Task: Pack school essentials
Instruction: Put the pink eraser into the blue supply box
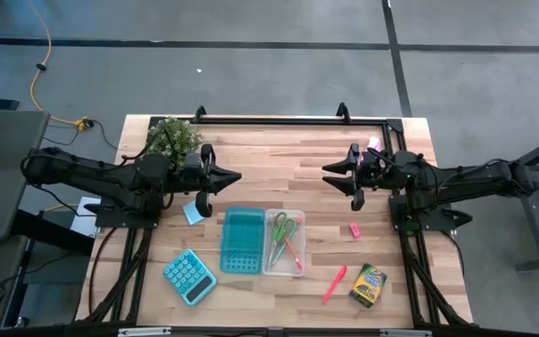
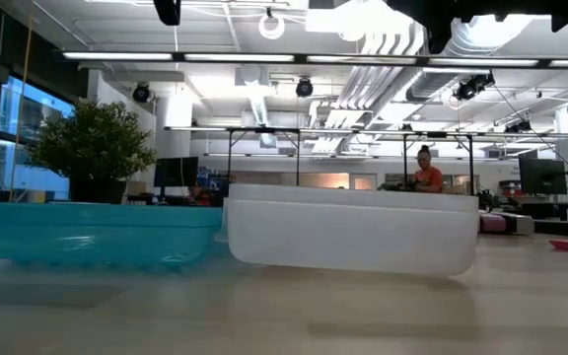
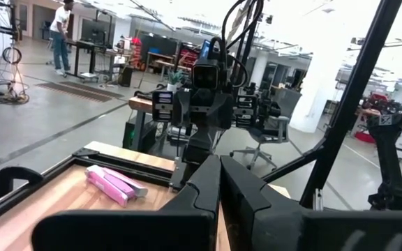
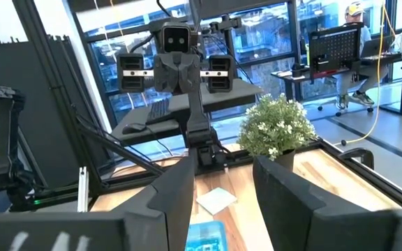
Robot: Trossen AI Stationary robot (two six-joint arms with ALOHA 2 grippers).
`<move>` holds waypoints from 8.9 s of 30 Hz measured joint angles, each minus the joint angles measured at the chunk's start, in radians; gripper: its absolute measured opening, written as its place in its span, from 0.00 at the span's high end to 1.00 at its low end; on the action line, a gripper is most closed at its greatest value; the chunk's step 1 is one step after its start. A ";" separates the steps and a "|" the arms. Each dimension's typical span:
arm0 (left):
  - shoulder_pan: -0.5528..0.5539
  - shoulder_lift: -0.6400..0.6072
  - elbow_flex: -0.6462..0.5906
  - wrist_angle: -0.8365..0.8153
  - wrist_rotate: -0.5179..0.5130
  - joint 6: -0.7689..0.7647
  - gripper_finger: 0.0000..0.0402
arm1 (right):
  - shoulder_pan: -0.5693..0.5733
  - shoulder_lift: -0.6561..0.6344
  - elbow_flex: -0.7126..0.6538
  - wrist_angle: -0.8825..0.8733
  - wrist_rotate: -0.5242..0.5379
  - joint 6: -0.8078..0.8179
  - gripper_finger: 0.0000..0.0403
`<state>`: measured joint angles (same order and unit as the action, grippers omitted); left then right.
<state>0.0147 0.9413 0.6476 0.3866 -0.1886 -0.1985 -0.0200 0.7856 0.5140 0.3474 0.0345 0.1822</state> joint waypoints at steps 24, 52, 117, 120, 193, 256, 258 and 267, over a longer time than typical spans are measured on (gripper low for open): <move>0.000 0.000 0.000 0.000 -0.008 0.000 1.00 | 0.050 0.001 0.091 -1.055 -0.038 0.775 0.65; 0.000 0.000 0.000 0.000 -0.043 0.001 1.00 | 0.315 0.422 0.134 -1.175 0.061 1.302 0.65; 0.000 0.000 0.001 0.004 -0.044 0.000 1.00 | 0.315 0.338 0.130 -1.078 0.150 1.166 0.99; 0.000 0.000 0.001 0.005 -0.050 0.000 1.00 | 0.314 0.244 0.130 -0.988 0.237 1.066 0.99; 0.000 0.002 0.175 -0.315 0.046 0.008 1.00 | 0.167 0.970 0.784 -0.838 -0.394 -0.274 1.00; 0.000 0.002 0.174 -0.314 0.044 0.009 1.00 | 0.234 1.225 0.793 -0.768 -0.343 -0.104 0.80; 0.000 0.002 0.174 -0.315 0.044 0.009 1.00 | 0.234 1.225 0.793 -0.765 -0.333 -0.104 0.76; 0.000 0.002 0.174 -0.315 0.044 0.010 1.00 | 0.234 1.225 0.793 -0.748 -0.325 -0.103 0.56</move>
<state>0.0146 0.9432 0.8219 0.0715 -0.1444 -0.1885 0.2142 2.0109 1.3067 -0.4007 -0.2907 0.0792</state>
